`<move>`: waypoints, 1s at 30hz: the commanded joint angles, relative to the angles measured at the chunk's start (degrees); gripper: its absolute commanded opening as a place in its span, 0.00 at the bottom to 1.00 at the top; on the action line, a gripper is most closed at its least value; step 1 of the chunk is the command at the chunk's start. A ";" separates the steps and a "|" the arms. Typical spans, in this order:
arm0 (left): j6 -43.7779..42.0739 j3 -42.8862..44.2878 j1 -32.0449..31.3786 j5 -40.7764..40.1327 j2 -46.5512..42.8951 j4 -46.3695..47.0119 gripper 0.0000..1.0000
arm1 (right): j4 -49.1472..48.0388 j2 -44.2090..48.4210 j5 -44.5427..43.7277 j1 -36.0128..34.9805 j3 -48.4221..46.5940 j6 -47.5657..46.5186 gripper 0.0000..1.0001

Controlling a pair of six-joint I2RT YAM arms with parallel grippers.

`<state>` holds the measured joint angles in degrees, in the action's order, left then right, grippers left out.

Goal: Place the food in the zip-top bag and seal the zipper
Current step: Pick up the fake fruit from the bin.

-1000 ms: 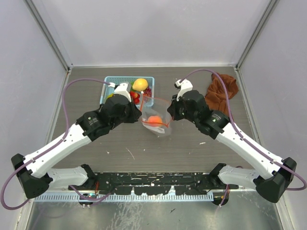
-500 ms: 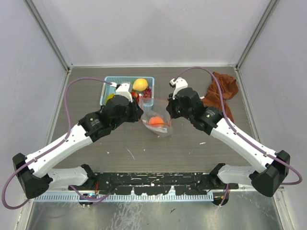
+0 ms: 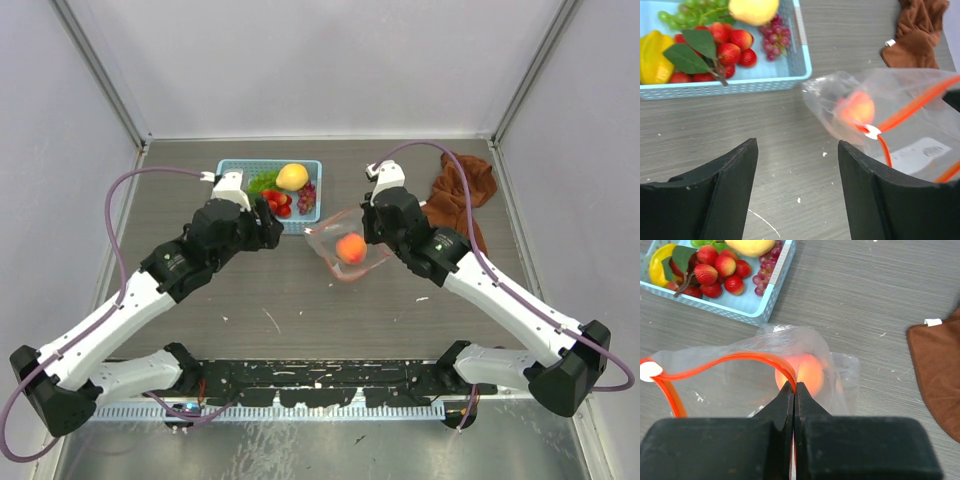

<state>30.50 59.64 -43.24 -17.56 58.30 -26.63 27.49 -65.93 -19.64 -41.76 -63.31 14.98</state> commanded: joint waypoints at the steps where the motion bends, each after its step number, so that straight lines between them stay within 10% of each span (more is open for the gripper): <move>1: -3.76 4.41 5.24 1.92 2.76 0.32 0.68 | -2.11 0.10 -4.90 0.23 -2.84 -2.07 0.00; 10: -6.31 13.19 17.28 12.55 19.45 -0.69 0.76 | -0.88 -0.30 -8.18 0.19 -3.66 -3.90 0.00; 30: -39.44 36.69 22.81 29.18 49.58 1.65 0.98 | 1.47 -0.47 -0.06 0.27 -3.22 -5.68 0.00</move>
<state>0.36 91.26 -21.52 5.80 105.01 -27.20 30.50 -67.90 -22.13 -41.76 -65.84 10.13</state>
